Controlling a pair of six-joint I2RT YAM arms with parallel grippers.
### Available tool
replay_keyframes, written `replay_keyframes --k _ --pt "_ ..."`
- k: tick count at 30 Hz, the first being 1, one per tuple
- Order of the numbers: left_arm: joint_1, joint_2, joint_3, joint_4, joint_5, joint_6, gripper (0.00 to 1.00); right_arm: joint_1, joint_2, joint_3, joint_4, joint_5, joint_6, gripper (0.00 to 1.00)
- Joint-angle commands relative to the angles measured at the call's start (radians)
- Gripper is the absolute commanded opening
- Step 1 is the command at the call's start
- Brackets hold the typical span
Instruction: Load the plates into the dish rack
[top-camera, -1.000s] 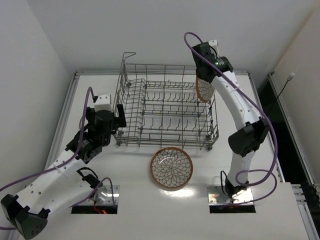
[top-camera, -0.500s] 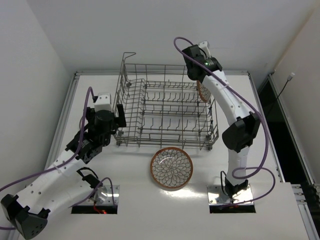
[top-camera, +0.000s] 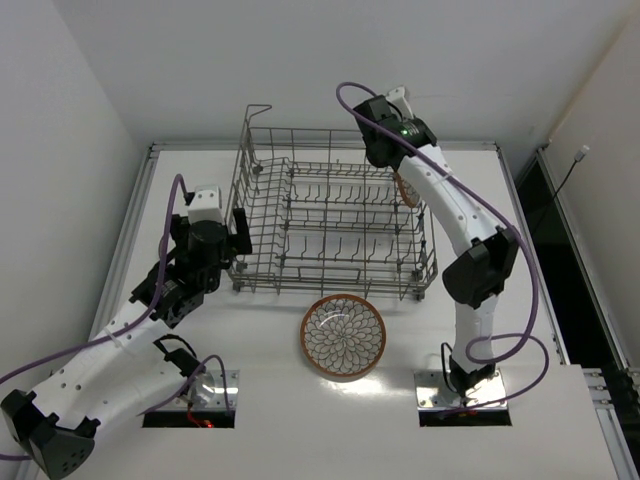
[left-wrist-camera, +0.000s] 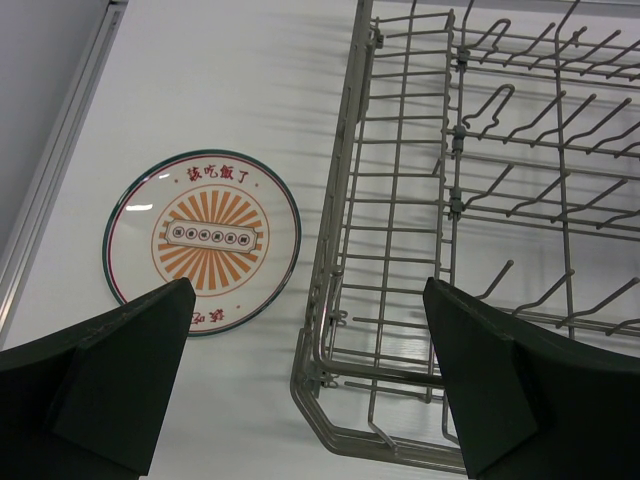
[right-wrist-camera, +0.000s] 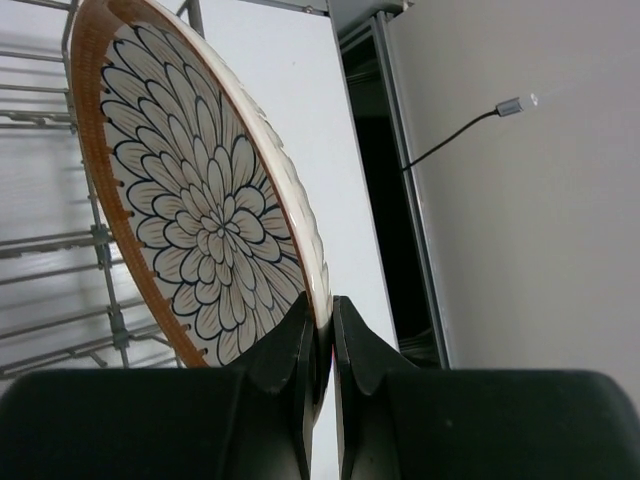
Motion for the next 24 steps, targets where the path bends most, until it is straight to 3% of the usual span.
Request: replay_keyframes --k 1,24 --pt "0.002 -0.017 0.020 0.024 -0.019 -0.007 1.00 0.041 -0.151 0.001 0.038 0.092 0.034 0.00" --pt "0.002 -0.026 0.020 0.024 -0.019 -0.007 1.00 0.041 -0.312 -0.237 0.011 0.088 0.094 0.00"
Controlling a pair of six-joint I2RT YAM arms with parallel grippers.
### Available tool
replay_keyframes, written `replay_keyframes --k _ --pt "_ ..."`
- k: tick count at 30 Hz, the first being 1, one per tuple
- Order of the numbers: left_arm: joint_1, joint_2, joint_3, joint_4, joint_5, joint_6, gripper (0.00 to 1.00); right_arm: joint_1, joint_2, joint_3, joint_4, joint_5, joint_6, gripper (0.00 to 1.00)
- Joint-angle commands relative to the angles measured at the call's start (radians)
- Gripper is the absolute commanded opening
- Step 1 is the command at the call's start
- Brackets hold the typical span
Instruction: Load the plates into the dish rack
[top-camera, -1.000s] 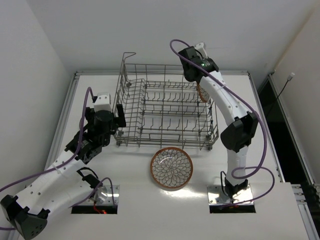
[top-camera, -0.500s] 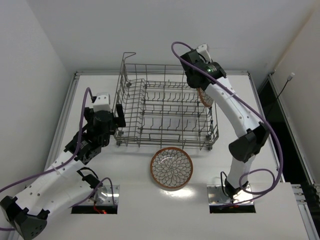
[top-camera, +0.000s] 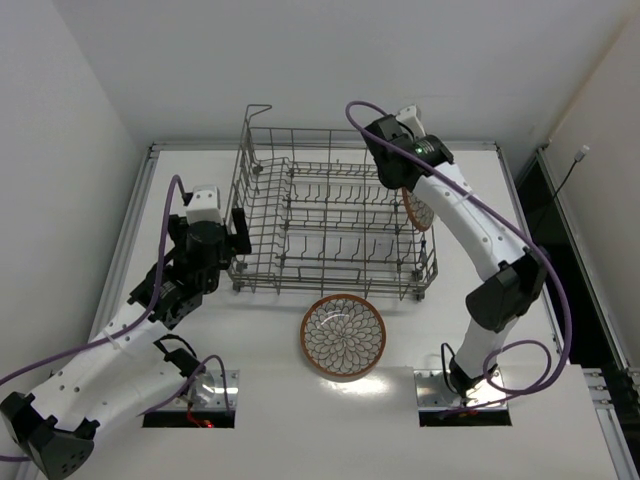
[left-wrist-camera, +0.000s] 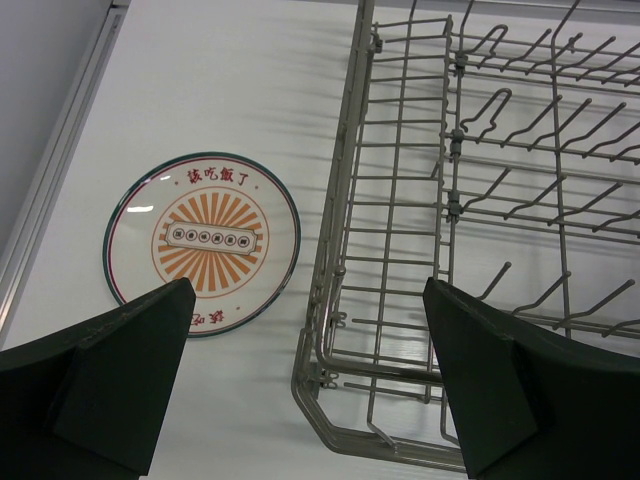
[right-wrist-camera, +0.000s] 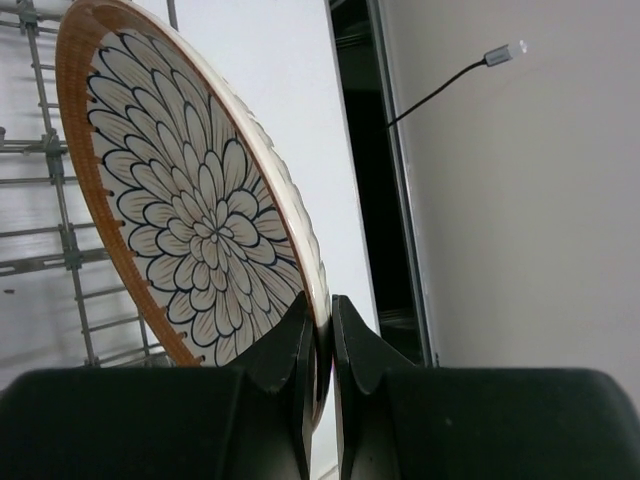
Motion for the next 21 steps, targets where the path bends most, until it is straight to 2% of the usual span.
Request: replay_keyframes --k 1,10,21 --pt "0.002 -0.015 0.020 0.024 -0.018 -0.007 1.00 -0.001 -0.071 0.029 0.092 0.079 0.035 0.00" --pt "0.002 -0.005 0.011 0.015 -0.037 -0.007 1.00 -0.011 0.173 0.434 -0.011 0.090 -0.015 0.00" --pt "-0.007 -0.001 -0.055 0.076 -0.069 0.022 1.00 -0.077 0.339 0.480 0.094 0.098 -0.055 0.00"
